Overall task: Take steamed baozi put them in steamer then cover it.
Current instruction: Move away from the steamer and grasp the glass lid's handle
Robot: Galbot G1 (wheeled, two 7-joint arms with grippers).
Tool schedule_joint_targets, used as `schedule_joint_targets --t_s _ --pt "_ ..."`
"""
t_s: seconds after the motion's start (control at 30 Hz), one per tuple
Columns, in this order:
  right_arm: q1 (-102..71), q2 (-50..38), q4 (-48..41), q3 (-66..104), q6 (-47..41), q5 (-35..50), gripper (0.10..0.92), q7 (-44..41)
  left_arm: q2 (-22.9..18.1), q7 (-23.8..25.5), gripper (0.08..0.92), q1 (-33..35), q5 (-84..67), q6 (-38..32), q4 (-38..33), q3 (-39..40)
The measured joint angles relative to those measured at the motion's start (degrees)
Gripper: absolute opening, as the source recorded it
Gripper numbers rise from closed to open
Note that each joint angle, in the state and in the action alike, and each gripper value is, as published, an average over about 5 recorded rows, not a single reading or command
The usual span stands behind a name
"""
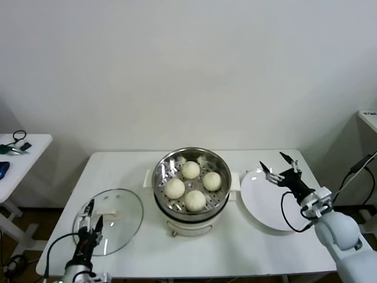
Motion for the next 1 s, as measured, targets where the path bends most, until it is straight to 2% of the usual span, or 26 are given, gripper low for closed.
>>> schedule_joint_targets --t_s 0.37,1.0 --pt "-4.4 2.8 0.1 3.8 -0.9 -3.2 0.823 0.4 0.1 -1.2 0.823 -3.9 8.2 -0.2 6.5 1.1" --pt "-6.8 4.2 0.3 5.5 -1.0 -5.7 0.823 0.2 0.3 -3.5 0.823 -10.5 12.4 0.1 16.2 0.9"
